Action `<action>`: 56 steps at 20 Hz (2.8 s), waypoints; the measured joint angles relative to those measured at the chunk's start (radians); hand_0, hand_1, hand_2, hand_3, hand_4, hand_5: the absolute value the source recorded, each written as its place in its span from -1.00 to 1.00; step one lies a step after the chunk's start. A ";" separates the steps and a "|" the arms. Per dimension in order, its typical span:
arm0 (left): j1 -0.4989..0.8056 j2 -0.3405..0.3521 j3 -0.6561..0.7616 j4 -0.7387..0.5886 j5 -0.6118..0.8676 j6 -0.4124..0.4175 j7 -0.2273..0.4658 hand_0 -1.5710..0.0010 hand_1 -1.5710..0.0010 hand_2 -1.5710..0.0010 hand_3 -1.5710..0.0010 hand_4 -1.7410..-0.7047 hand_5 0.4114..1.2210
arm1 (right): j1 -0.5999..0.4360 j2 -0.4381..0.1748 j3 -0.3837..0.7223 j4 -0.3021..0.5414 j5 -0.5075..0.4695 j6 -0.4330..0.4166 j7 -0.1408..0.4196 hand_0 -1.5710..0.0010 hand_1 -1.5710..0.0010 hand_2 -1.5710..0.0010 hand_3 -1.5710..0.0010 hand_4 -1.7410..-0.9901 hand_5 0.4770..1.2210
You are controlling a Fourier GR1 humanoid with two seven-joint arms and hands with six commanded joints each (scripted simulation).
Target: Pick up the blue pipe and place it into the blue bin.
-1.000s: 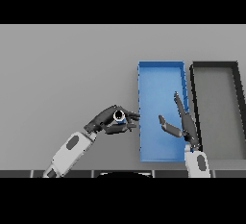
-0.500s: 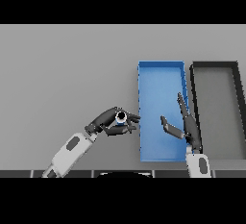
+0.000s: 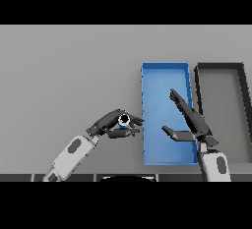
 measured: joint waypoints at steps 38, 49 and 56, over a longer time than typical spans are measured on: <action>-0.010 -0.025 0.023 0.025 0.005 -0.046 -0.053 -0.82 -0.81 -0.81 0.25 -0.96 0.98 | -0.623 0.159 0.311 0.198 -0.121 0.234 0.341 -0.81 -0.82 -0.82 -0.75 -0.24 0.43; -0.057 0.040 -0.005 0.039 -0.044 -0.107 -0.060 0.20 0.35 0.33 0.73 0.09 0.98 | -0.581 0.215 0.283 0.166 -0.064 0.300 0.336 -0.98 -0.98 -0.98 -0.98 -0.31 0.95; -0.043 0.036 0.019 0.040 -0.119 -0.111 -0.023 0.83 0.86 0.86 0.94 0.71 -0.06 | -0.558 0.269 0.270 0.139 -0.054 0.309 0.350 -1.00 -1.00 -1.00 -1.00 -0.32 0.99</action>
